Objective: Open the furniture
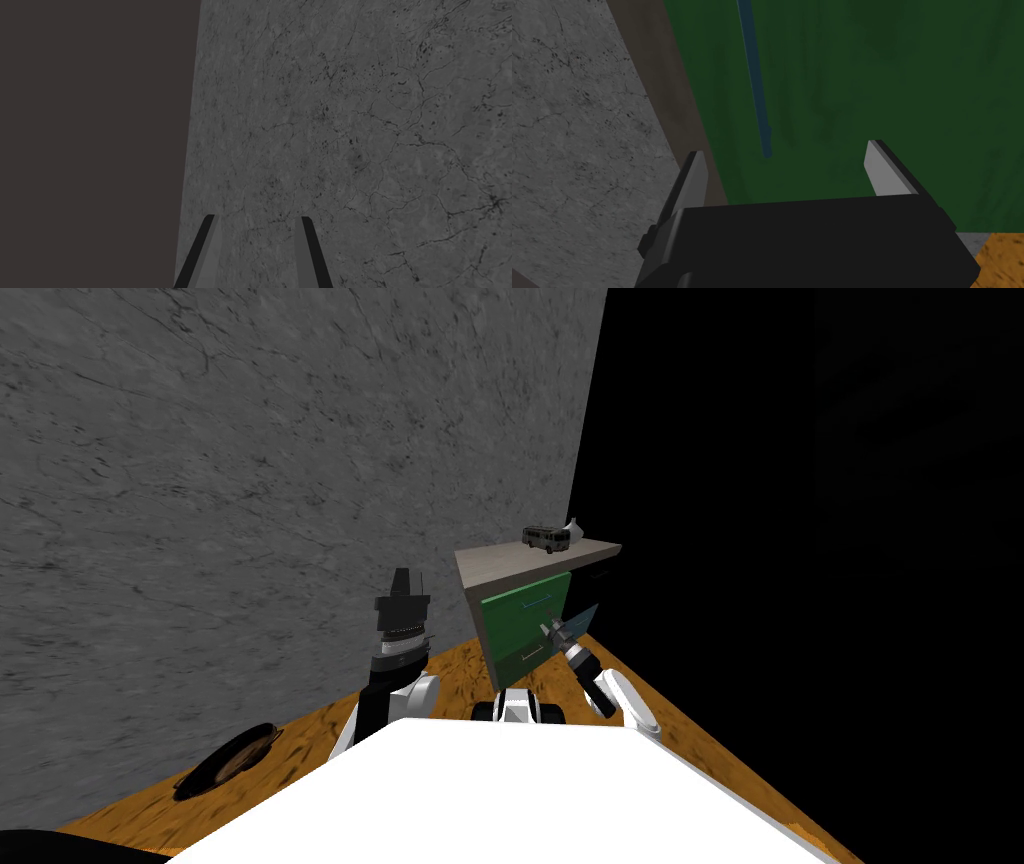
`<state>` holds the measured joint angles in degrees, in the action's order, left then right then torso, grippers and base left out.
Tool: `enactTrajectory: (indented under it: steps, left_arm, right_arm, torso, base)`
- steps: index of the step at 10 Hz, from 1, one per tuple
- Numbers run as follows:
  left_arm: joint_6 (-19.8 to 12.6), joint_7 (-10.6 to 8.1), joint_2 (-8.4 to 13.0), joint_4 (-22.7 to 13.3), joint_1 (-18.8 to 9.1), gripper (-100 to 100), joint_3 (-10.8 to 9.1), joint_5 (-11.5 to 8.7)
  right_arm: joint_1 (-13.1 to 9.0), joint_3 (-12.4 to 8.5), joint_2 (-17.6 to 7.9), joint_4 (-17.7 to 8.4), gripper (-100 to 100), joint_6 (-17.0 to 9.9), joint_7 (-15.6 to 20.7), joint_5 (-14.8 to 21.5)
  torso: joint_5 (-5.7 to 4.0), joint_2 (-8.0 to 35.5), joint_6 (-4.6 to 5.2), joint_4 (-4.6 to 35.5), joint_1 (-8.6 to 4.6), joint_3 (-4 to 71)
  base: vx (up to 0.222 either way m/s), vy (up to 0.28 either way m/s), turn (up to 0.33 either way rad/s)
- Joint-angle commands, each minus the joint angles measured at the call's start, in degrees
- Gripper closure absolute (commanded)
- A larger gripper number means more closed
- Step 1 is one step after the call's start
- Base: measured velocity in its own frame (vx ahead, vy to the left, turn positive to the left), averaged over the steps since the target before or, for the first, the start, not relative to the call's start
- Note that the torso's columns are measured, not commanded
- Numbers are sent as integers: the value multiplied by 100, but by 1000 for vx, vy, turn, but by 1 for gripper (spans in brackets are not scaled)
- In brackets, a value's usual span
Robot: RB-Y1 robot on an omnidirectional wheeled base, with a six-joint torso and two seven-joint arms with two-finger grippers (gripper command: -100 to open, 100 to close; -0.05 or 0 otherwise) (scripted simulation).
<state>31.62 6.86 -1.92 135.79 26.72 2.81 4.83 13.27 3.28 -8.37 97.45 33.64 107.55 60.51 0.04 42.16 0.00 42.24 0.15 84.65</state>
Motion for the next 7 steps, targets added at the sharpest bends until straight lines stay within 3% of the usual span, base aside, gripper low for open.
enactTrajectory:
  steps: [1,6,7]
  left_arm:
    - [0,0,0,0,0,0,0,0]
    - [-1,0,1,-1,-1,0,-1,0]
    - [-1,0,1,-1,-1,0,-1,0]
  right_arm:
    - [55,-36,176,130,-100,-13,274,176]
    - [72,-46,764,168,-100,-17,350,227]
    - [92,-43,698,170,-100,-4,359,218]
  torso:
    - [-2,15,1,5,-11,-10]
    - [-7,23,1,8,-25,-16]
    - [-5,15,0,5,-18,-11]
  base:
    - [93,75,-7]
    - [25,24,0]
    - [0,0,0]
